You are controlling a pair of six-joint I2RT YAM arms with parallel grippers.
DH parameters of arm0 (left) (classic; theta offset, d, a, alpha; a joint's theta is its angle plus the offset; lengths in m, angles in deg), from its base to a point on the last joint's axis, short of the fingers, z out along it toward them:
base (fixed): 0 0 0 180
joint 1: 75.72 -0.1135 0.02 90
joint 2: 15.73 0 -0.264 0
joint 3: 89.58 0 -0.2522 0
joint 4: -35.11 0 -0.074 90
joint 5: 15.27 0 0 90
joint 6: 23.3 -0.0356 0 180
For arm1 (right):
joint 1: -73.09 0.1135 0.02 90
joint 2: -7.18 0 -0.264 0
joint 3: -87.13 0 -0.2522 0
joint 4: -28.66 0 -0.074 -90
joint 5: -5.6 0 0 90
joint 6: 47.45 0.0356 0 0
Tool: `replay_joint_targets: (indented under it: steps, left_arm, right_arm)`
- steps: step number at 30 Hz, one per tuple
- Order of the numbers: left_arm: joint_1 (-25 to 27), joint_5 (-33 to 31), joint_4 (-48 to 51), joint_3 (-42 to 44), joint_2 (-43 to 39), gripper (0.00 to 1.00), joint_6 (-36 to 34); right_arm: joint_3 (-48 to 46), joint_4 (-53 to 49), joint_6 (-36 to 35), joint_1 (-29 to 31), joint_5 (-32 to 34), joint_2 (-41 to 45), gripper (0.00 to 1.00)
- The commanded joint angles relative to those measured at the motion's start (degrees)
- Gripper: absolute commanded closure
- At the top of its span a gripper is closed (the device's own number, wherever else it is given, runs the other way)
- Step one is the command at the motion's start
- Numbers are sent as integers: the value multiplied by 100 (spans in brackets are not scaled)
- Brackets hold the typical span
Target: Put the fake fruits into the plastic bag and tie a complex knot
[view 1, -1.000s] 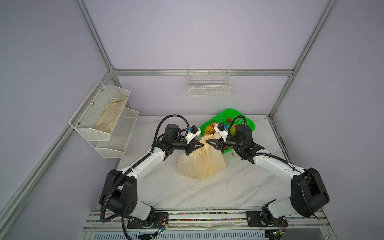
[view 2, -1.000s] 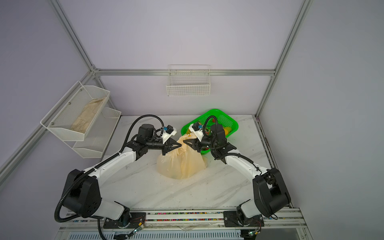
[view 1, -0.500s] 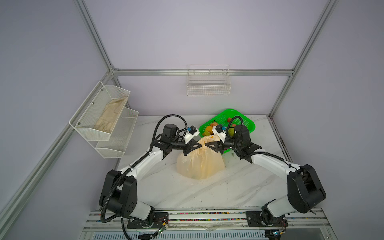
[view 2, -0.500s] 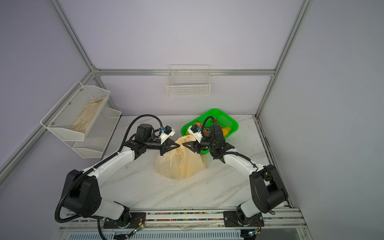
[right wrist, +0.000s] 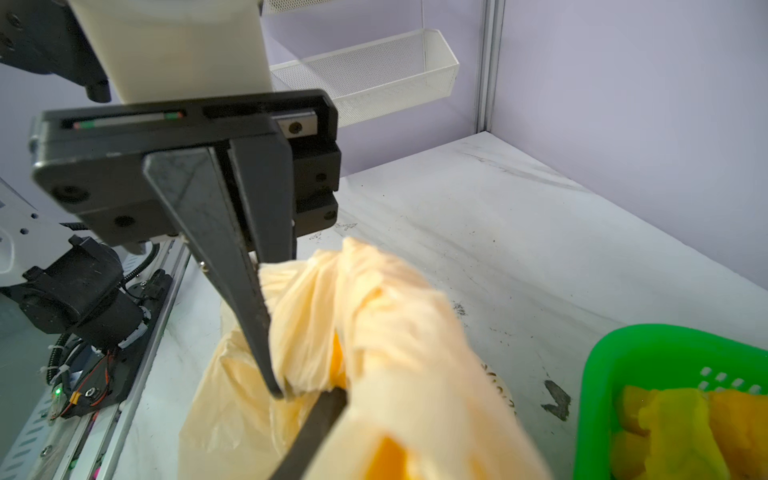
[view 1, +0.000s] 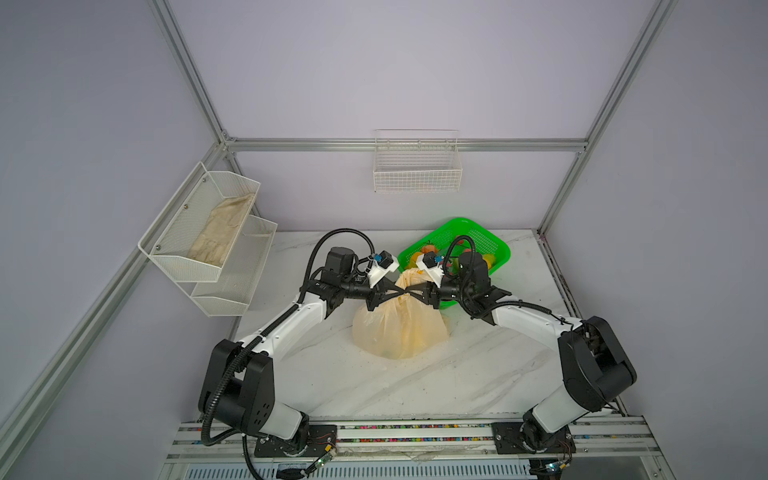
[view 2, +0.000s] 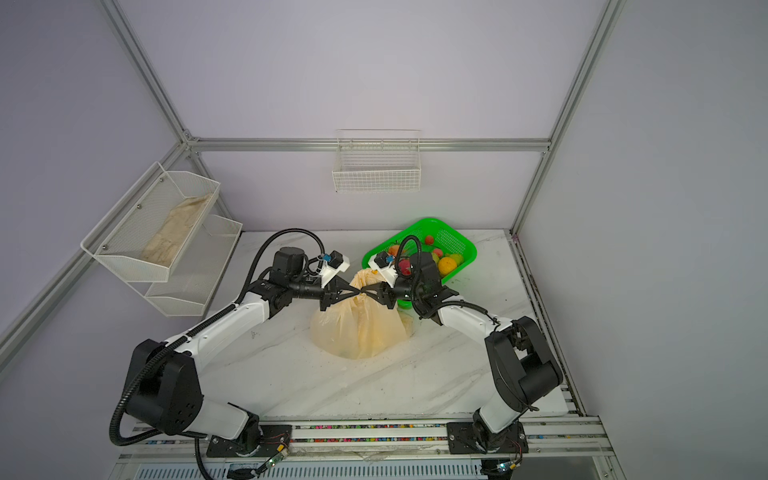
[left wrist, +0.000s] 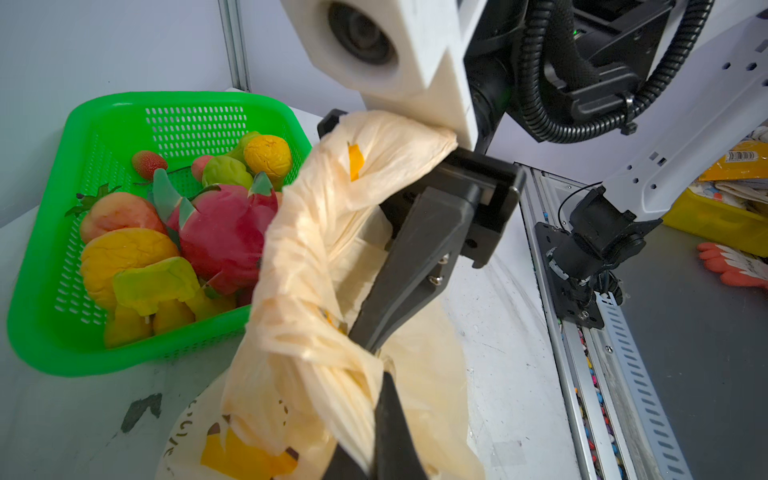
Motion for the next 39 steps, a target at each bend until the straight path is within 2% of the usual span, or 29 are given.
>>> replay_joint_targets:
  steps: [1,4,9,12,17,24,29,36,39]
  left_arm:
    - [-32,151,-254,-646,-39,97,82]
    - [-32,-2,-330,-560,-120,85,216]
    - [-47,-387,-696,-43,-637,60,560]
    - [-75,-678,-803,280,-932,54,733]
    - [-102,-880,-806,598,-1156,50,879]
    - [-85,-945,-688,592,-1062,45,932]
    - [-59,-1048,-528,628,-1109,50,874]
    - [-59,-1609,-299,735,-1081,49,770]
    - [-58,-1535,-270,777,-1116,56,823]
  right_arm:
    - [187,289,23,82,-48,-50,83]
    - [135,440,178,95,64,-16,100]
    - [-117,805,428,94,323,173,100]
    - [-181,758,414,100,475,313,100]
    - [-348,1059,659,100,622,524,100]
    - [-429,1241,799,210,878,598,100]
    - [-409,1171,810,285,1191,594,100]
    - [-380,1106,803,310,1353,617,100]
    - [-351,1009,764,311,1526,618,100]
